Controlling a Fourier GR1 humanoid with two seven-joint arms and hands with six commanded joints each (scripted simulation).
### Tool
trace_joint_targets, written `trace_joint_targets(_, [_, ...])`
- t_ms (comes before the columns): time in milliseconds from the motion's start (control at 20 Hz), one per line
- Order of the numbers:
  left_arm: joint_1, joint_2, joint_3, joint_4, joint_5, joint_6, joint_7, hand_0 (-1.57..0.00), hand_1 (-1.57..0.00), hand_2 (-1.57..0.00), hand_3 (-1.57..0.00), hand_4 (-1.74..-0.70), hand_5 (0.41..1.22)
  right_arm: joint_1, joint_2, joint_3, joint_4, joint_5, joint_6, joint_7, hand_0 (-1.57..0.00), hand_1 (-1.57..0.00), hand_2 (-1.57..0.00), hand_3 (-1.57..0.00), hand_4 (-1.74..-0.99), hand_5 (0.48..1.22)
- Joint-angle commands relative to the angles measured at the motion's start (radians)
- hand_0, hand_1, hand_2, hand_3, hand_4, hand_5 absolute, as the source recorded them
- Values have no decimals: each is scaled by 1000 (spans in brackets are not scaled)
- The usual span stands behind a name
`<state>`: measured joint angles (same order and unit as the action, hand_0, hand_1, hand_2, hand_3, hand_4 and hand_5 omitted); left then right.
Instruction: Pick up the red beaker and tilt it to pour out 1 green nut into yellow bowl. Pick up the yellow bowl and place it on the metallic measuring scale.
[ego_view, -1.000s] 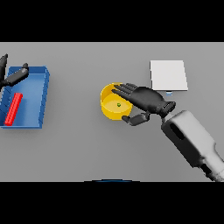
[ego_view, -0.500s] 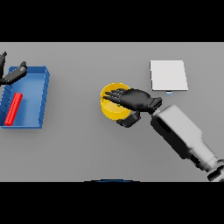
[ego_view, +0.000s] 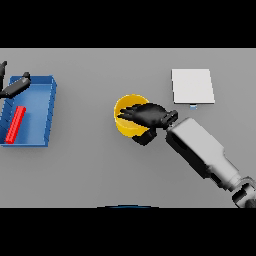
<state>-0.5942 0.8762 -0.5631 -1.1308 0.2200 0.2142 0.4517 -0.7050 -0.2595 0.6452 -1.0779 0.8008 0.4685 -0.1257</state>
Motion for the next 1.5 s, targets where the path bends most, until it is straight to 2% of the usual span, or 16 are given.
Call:
trace_joint_targets(0, [3,6,6,-6,4,2,-6,1,1,1,1,-792,725,4,-11,5,-7,2,8,-9,-16,-40,-68,-94,-1339,784])
trace_joint_targets(50, [-3,4,7,-3,6,-3,-1,1,1,1,1,-792,723,11,-20,16,-11,16,1,-10,-93,-107,-133,-160,-1362,820])
trace_joint_targets(100, [-9,8,7,-6,3,-2,4,1,1,1,1,-793,722,8,-13,25,-8,24,-1,-7,-258,-236,-233,-249,-1387,900])
trace_joint_targets(150, [-8,4,5,-5,0,2,0,1,1,1,1,-793,723,4,-23,20,-10,16,11,-26,-508,-437,-388,-359,-1425,964])
trace_joint_targets(200, [1,5,7,-7,5,3,-4,1,1,1,1,-795,725,5,-24,18,-18,13,22,-11,-721,-664,-624,-472,-1488,1016])
trace_joint_targets(300, [0,8,8,-17,6,9,10,1,1,1,1,-800,727,-7,-18,25,-8,1,65,-8,-1027,-991,-965,-691,-1571,1090])
trace_joint_targets(350, [-5,9,4,-17,2,6,14,1,1,1,1,-799,728,-2,-27,29,-16,-4,74,-12,-1136,-1107,-1086,-867,-1604,1116])
trace_joint_targets(450, [2,11,6,-24,4,11,10,1,1,1,1,-799,727,-1,-31,28,-23,-15,86,-6,-1292,-1274,-1261,-1019,-1649,1154])
trace_joint_targets(500, [7,9,5,-23,2,18,8,1,1,1,1,-800,726,6,-37,28,-36,-20,85,-2,-1348,-1333,-1283,-1092,-1667,1167])
trace_joint_targets(650, [11,13,4,-43,6,18,10,1,1,1,1,-804,726,-9,-36,25,-28,-34,94,2,-1457,-1449,-1387,-1170,-1703,1193])
trace_joint_targets(700, [4,15,10,-33,12,9,13,1,1,1,1,-806,724,-4,-49,25,-32,-38,87,-21,-1480,-1474,-1424,-1176,-1711,1199])
trace_joint_targets(900, [4,18,5,-38,3,13,14,1,1,1,1,-801,724,-6,-93,-2,-104,-69,109,-9,-1534,-1531,-1490,-1192,-1729,1212])
trace_joint_targets(1050, [9,25,2,-48,2,12,15,1,1,1,1,-798,721,-17,-121,-19,-179,-91,152,20,-1552,-1551,-1506,-1377,-1731,1216])
trace_joint_targets(1250, [2,20,2,-49,5,12,31,1,1,1,1,-800,722,-57,-169,-70,-246,-111,189,89,-1563,-1563,-1544,-1308,-1724,1219])
trace_joint_targets(1350, [13,21,3,-60,8,16,22,1,1,1,1,-806,723,-49,-195,-90,-267,-129,210,104,-1566,-1566,-1554,-1262,-1721,1219])
trace_joint_targets(1450, [12,36,9,-62,10,7,21,1,1,1,1,-805,723,-28,-233,-100,-290,-140,220,94,-1568,-1568,-1560,-1248,-1720,1219])
